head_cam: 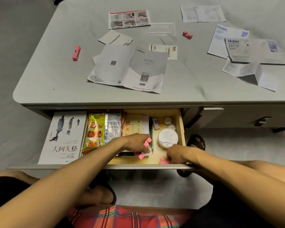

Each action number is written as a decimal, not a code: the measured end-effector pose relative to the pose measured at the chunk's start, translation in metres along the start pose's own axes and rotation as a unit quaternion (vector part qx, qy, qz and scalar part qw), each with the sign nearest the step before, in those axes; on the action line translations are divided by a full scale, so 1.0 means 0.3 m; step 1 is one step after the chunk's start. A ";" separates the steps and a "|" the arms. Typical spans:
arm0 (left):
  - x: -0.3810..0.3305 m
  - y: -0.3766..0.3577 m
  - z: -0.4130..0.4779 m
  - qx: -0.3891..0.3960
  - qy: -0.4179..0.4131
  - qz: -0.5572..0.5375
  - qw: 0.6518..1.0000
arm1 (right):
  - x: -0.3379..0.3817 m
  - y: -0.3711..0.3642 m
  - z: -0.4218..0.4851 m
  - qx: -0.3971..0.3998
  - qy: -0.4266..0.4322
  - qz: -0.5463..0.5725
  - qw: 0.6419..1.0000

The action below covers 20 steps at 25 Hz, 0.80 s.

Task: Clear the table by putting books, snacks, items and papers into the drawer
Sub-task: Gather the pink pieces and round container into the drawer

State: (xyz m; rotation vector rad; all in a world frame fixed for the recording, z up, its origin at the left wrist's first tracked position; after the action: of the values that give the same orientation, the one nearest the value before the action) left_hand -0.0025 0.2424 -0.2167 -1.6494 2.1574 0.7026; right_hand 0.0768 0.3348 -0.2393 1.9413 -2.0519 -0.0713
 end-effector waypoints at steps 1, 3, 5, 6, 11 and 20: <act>-0.007 -0.010 0.018 0.007 0.002 0.015 1.000 | -0.002 0.006 -0.023 0.011 -0.001 0.000 1.000; -0.025 -0.029 0.057 0.021 0.002 0.047 0.999 | -0.031 0.066 -0.095 -0.005 0.011 0.039 0.999; -0.055 -0.068 0.106 0.053 0.000 0.072 0.996 | -0.106 0.147 -0.170 -0.056 0.049 0.171 0.982; -0.070 -0.094 0.131 0.073 0.000 0.087 0.994 | -0.149 0.192 -0.212 -0.101 0.058 0.228 0.967; -0.117 -0.170 0.245 0.102 0.018 0.134 0.986 | -0.242 0.316 -0.279 -0.259 0.057 0.297 0.917; -0.126 -0.224 0.261 0.146 0.029 -0.129 0.980 | -0.129 0.391 -0.285 -0.265 0.113 0.257 0.922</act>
State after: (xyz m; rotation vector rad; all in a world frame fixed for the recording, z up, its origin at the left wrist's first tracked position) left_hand 0.0697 0.3031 -0.2730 -1.7580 1.9241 0.2510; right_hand -0.0131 0.3971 -0.1362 1.0126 -2.0415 -0.2396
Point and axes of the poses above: each hand's wrist, its own z-axis towards the middle knuckle, its own y-axis out of the back of the hand, x = y × z, the point moved 10 cm from there along z, towards the middle knuckle, and after that the axes turned 15 degrees about x, right-handed, at the moved point
